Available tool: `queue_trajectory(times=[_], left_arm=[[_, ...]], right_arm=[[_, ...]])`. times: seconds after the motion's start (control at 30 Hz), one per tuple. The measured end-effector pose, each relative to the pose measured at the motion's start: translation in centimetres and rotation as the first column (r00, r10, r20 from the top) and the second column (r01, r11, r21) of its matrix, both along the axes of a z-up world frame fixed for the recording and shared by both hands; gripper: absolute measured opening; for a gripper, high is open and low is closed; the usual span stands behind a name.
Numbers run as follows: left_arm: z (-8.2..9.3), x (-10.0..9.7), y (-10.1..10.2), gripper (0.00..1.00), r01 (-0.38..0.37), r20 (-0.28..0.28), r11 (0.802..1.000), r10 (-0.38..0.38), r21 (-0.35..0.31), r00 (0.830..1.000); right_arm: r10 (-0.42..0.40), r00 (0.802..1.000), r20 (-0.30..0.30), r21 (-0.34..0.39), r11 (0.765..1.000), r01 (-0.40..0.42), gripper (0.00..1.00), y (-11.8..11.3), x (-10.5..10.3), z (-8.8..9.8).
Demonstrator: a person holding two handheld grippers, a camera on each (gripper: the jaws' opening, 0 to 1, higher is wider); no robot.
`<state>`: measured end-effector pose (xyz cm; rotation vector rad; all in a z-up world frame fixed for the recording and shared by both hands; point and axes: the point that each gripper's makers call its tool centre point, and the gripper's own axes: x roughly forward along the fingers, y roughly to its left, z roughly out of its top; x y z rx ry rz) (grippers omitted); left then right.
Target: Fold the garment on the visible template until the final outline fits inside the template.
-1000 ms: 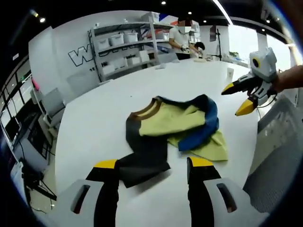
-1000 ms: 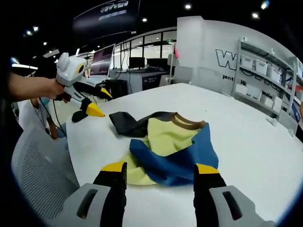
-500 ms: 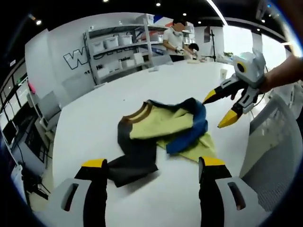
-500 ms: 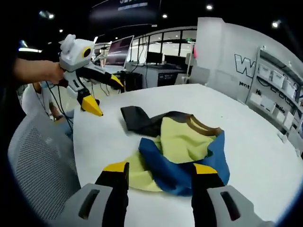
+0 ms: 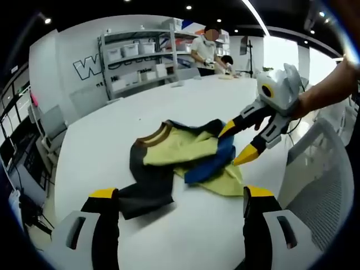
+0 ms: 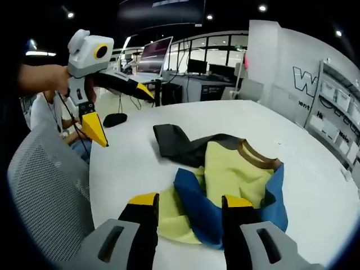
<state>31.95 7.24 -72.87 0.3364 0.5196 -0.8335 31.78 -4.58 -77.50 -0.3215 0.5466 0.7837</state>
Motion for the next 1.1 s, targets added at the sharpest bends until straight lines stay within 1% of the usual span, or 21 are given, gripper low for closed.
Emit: queue_trajectory(times=[0.07, 0.27, 0.43, 0.5, 0.6, 0.7, 0.77, 0.87, 0.9, 0.93, 1.03, 1.1], left_arm=[[0.0, -0.1, 0.0, 0.92, 0.004, 0.0, 1.0, -0.004, -0.001, 1.0], [0.0, -0.4, 0.0, 0.95, -0.004, -0.011, 1.0, 0.004, -0.015, 1.0], [-0.1, -0.6, -0.2, 0.97, -0.007, -0.02, 0.999, 0.006, -0.035, 1.0], [-0.1, -0.8, -0.4, 0.98, -0.005, -0.023, 0.999, 0.004, -0.038, 1.0], [-0.2, -0.8, -0.4, 0.99, -0.003, -0.024, 0.999, 0.002, -0.037, 1.0], [-0.2, -0.9, -0.5, 0.99, 0.001, -0.028, 0.999, -0.003, -0.04, 1.0], [-0.2, -0.8, -0.5, 0.99, 0.001, -0.03, 0.999, -0.003, -0.039, 1.0], [-0.1, -0.7, -0.6, 0.99, -0.002, -0.028, 0.999, 0.0, -0.049, 1.0], [-0.1, -0.7, -0.6, 0.99, -0.003, -0.029, 0.999, 0.002, -0.05, 1.0], [-0.2, -0.7, -0.5, 0.99, -0.005, -0.031, 0.999, 0.004, -0.049, 1.0], [-0.3, -0.8, -0.4, 0.99, -0.01, -0.035, 0.998, 0.009, -0.055, 0.999], [-0.1, -0.8, -0.4, 0.99, -0.013, -0.03, 0.997, 0.011, -0.071, 0.999]], right_arm=[[0.005, 1.0, -0.008, 0.009, 1.0, -0.004, 0.37, 0.5, 0.3, -0.1], [0.037, 0.999, -0.029, -0.008, 0.999, -0.037, 0.33, 1.8, 0.6, -1.0], [0.034, 0.998, -0.061, -0.025, 0.999, -0.035, 0.28, 2.4, 1.1, -2.1], [0.034, 0.997, -0.067, -0.046, 0.998, -0.037, 0.28, 2.6, 1.2, -2.5], [0.033, 0.997, -0.066, -0.099, 0.994, -0.039, 0.24, 2.3, 1.6, -3.1], [0.017, 0.996, -0.083, -0.122, 0.992, -0.027, 0.2, 2.1, 1.8, -3.7], [0.037, 0.995, -0.089, -0.168, 0.984, -0.052, 0.18, 2.0, 1.6, -4.2], [0.056, 0.994, -0.097, -0.157, 0.985, -0.071, 0.16, 2.4, 1.4, -4.3], [0.062, 0.994, -0.095, -0.164, 0.983, -0.077, 0.14, 2.4, 1.3, -4.4], [0.075, 0.994, -0.077, -0.183, 0.979, -0.088, 0.12, 2.4, 1.4, -4.5], [0.079, 0.994, -0.076, -0.185, 0.978, -0.092, 0.05, 2.4, 1.4, -4.5], [0.077, 0.994, -0.073, -0.188, 0.978, -0.089, 0.0, 2.2, 1.4, -4.5]])
